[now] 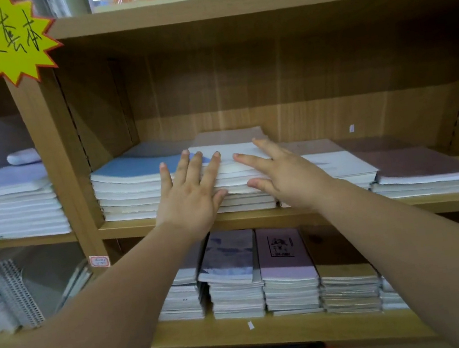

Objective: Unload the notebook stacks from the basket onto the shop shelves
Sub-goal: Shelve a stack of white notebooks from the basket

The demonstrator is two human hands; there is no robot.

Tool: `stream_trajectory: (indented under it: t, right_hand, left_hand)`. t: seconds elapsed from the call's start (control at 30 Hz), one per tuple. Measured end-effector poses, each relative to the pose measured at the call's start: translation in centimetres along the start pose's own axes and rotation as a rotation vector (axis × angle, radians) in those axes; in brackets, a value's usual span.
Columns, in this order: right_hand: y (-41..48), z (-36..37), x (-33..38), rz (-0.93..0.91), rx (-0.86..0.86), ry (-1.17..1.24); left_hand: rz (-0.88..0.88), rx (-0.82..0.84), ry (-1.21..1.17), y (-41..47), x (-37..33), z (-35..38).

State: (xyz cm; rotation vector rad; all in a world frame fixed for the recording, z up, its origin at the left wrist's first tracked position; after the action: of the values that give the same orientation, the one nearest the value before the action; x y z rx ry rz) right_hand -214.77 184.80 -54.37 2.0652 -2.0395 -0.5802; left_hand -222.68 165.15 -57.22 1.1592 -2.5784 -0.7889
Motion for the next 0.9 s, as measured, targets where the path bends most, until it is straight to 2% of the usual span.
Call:
stream_trajectory:
  t: [0.17, 0.27, 0.43, 0.53, 0.67, 0.9]
  right_hand:
    - [1.9, 1.0, -0.2, 0.054, -0.054, -0.101]
    - [2.0, 1.5, -0.3, 0.089, -0.089, -0.133]
    - [1.4, 2.1, 0.0, 0.2, -0.086, 0.193]
    - [1.0, 1.7, 0.2, 0.253, -0.104, 0.346]
    - [0.7, 1.5, 0.6, 0.321, -0.159, 0.403]
    - [-0.6, 0.3, 0.3, 0.529, -0.302, 0.554]
  left_hand:
    - [0.001, 0.001, 0.101, 2.5, 0.8, 0.5]
    - [0.029, -0.073, 0.041, 2.9, 1.2, 0.2]
    - [-0.128, -0.064, -0.203, 3.3, 1.5, -1.0]
    - [-0.246, 0.008, -0.237, 3.3, 1.6, -1.4]
    - [-0.256, 0.03, -0.238, 3.4, 0.8, -1.6]
    - [-0.245, -0.085, -0.484, 2.4, -1.6, -2.6]
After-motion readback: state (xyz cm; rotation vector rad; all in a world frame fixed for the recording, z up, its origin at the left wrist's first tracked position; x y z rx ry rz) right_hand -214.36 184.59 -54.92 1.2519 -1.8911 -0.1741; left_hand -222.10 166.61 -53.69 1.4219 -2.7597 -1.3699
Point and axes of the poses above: each hand's wrist, its own y-axis towards the middle knuckle, its own z-axis out of the palm, x = y × z, the point moved 2 cm from there along y, towards the middle knuckle, and after that the axes turned 14 degrees about -y, right-handed, at the moved point
